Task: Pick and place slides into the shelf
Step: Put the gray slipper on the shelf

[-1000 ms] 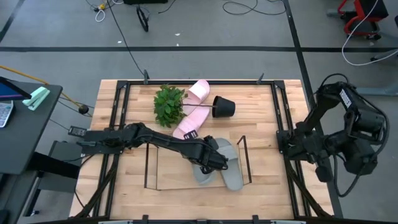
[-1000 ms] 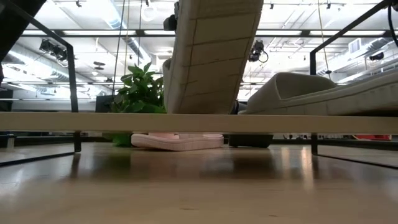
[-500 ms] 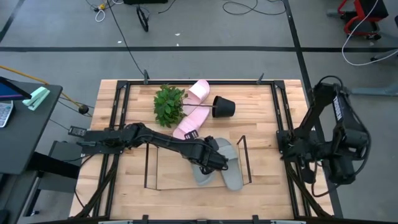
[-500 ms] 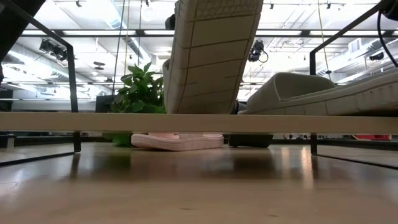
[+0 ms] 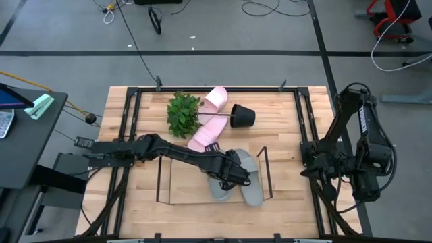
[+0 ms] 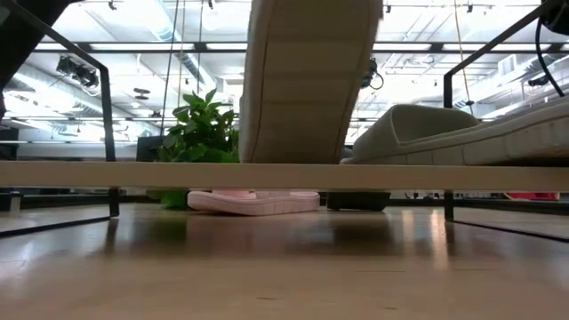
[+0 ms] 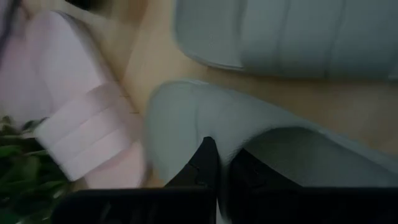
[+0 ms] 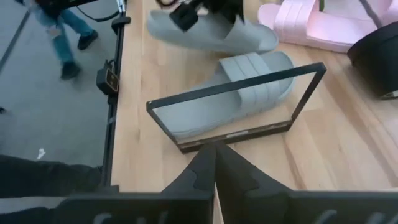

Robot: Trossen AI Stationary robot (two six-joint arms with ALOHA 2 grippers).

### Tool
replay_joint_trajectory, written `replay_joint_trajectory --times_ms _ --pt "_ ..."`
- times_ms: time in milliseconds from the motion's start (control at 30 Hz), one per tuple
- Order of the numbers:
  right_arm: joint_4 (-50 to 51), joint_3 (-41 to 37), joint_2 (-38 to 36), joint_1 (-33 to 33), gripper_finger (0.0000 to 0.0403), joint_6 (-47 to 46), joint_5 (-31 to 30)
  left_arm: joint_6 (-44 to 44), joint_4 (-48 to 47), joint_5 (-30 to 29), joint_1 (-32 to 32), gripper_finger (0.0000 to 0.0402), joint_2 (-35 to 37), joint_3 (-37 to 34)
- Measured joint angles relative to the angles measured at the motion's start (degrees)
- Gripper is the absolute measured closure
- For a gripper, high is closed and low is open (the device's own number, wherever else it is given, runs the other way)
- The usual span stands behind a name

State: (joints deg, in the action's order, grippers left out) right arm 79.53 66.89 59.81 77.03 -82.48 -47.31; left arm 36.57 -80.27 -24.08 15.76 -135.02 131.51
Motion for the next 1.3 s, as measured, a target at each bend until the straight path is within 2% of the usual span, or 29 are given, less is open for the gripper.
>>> replay_joint_trajectory --times_ms 667,1300 --pt "0.07 0.0 0.02 -0.02 0.0389 0.14 -1.79 -0.17 4.7 0.61 -0.23 0.039 -0.75 -0.06" --pt "0.11 0.0 0.02 -0.02 0.0389 0.37 -1.83 -1.24 6.25 -1.16 -0.21 0.039 -0.74 -0.06"
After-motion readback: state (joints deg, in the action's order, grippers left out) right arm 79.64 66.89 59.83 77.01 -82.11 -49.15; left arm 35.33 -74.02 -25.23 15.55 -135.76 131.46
